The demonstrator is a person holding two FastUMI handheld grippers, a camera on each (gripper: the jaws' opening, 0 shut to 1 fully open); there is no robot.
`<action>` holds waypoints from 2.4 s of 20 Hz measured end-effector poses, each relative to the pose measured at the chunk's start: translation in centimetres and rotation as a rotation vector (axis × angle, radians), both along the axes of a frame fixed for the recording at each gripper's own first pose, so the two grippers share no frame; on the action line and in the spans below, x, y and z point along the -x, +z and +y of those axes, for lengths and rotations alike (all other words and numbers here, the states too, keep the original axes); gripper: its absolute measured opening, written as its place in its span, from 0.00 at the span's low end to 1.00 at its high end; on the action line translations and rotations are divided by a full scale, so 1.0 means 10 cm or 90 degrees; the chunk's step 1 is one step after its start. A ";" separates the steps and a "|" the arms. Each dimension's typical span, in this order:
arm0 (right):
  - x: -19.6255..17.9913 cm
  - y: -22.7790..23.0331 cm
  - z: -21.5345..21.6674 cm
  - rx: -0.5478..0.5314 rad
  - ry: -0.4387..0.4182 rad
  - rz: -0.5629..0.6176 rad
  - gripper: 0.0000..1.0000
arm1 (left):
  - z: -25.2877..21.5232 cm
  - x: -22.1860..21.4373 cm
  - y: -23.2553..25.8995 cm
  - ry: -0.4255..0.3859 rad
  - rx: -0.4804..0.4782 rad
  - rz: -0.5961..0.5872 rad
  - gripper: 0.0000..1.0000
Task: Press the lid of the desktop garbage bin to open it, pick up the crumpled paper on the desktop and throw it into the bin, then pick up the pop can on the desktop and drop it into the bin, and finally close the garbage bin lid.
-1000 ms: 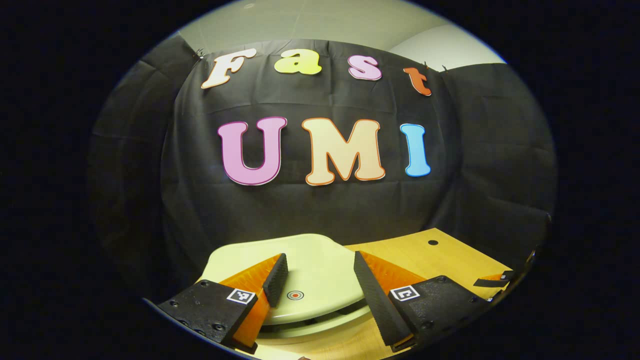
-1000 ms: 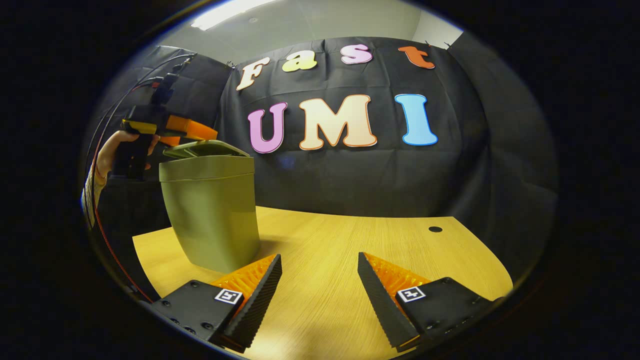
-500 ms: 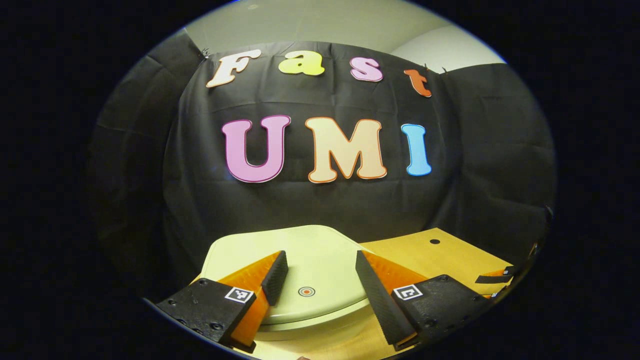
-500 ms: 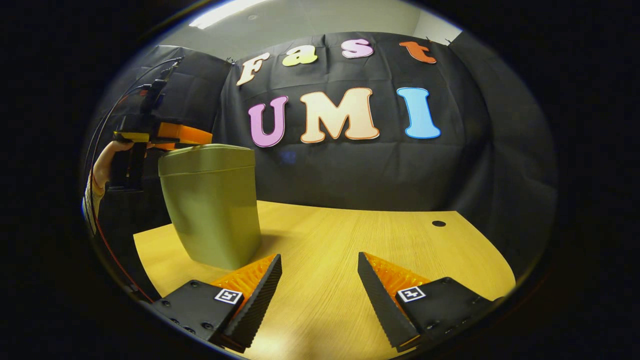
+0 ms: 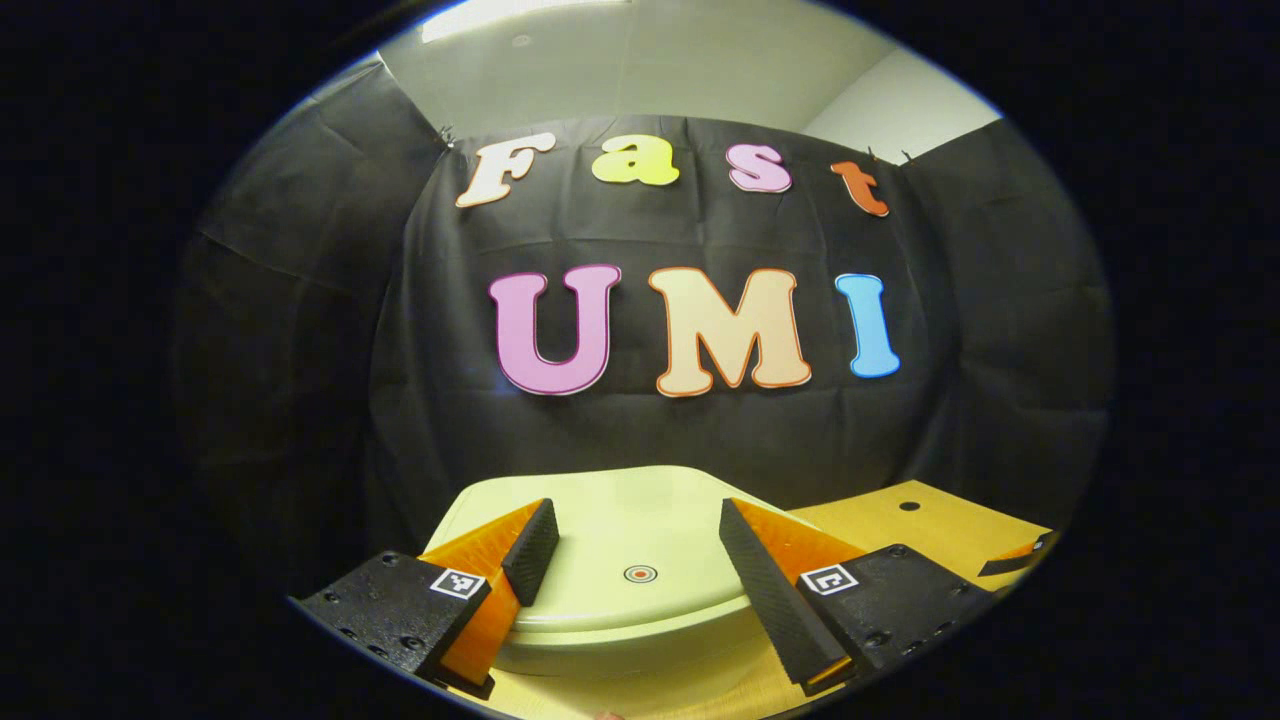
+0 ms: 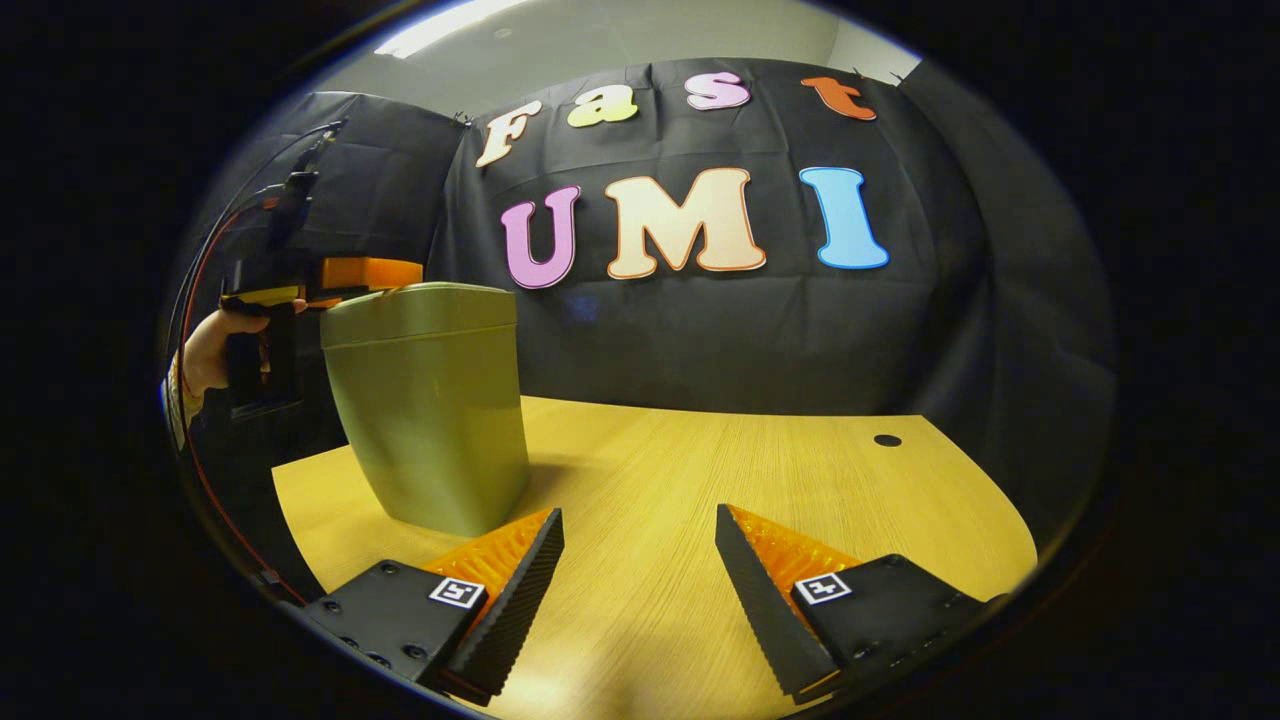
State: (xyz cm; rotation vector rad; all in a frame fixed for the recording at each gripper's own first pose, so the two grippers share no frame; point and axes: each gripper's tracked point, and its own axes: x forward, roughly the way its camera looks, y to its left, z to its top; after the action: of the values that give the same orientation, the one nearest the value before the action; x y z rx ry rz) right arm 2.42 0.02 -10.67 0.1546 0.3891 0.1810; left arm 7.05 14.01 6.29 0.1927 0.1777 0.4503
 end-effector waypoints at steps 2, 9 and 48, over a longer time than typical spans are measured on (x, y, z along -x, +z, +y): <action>0.00 -0.04 0.04 0.000 0.004 0.007 0.96 | 0.03 0.02 -0.03 0.011 -0.001 0.007 0.98; -0.01 -0.07 0.11 0.000 0.016 0.011 0.96 | 0.03 0.03 -0.04 0.026 0.006 0.023 0.99; -0.09 0.28 -0.23 0.029 -0.093 -0.069 0.96 | -2.13 0.38 -1.38 -0.460 0.226 0.044 0.95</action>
State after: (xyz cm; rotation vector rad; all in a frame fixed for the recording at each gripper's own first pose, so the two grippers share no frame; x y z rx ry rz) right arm 3.37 -2.24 -7.83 0.1273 0.2725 0.0358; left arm 3.21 -7.29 -7.53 -0.0825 0.2388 -0.3084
